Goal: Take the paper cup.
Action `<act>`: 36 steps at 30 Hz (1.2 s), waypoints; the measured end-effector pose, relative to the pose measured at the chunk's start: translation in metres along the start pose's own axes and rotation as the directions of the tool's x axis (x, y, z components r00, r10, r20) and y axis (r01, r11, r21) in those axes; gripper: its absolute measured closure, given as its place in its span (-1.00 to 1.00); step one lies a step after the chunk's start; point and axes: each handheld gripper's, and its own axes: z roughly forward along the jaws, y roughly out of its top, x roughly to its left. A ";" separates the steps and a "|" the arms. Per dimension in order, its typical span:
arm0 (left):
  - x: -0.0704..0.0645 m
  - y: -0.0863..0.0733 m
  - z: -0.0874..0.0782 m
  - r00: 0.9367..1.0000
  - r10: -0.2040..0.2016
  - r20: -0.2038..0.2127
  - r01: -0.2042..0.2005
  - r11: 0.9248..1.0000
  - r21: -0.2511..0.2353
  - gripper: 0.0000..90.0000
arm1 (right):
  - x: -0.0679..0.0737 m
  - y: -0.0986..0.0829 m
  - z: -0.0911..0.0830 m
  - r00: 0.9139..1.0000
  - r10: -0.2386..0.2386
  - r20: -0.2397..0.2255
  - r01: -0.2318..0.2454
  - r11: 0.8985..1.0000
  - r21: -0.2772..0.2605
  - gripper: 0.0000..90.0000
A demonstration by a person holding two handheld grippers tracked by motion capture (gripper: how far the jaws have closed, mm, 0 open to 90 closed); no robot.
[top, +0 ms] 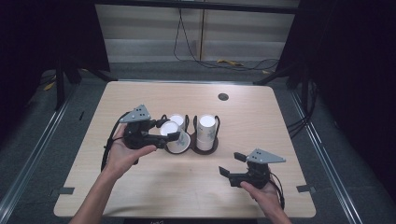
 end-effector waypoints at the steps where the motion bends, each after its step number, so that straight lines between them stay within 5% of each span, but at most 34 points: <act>1: 0.000 -0.001 0.000 1.000 -0.010 0.018 0.010 1.000 -0.009 -0.21 | 0.003 0.002 0.002 1.000 -0.009 -0.012 0.008 1.000 -0.002 -0.60; 10: -0.009 -0.021 0.019 0.997 0.014 0.072 -0.017 0.999 0.031 -0.21 | 0.023 0.017 0.018 0.995 -0.060 -0.080 0.058 0.998 -0.022 -0.52; 18: -0.015 -0.026 0.030 0.984 -0.014 0.177 0.013 1.000 0.009 -0.21 | 0.033 0.022 0.035 0.990 -0.054 -0.132 0.054 0.999 -0.005 -0.57; 25: -0.022 -0.029 0.035 0.975 -0.013 0.222 0.009 1.000 0.021 -0.21 | 0.038 0.026 0.037 0.986 -0.056 -0.158 0.049 0.998 -0.046 -0.67; 29: -0.024 -0.031 0.037 0.964 -0.039 0.264 0.039 0.999 0.007 -0.21 | 0.040 0.021 0.040 0.972 -0.060 -0.225 0.039 0.995 -0.095 -0.67; 31: -0.025 -0.031 0.037 0.964 -0.042 0.264 0.043 0.999 0.001 -0.21 | 0.042 0.020 0.040 0.968 -0.065 -0.241 0.042 0.994 -0.101 -0.67; 36: -0.027 -0.029 0.036 0.958 -0.053 0.281 0.059 0.998 -0.010 -0.21 | 0.043 0.016 0.043 0.969 -0.062 -0.240 0.040 0.995 -0.096 -0.69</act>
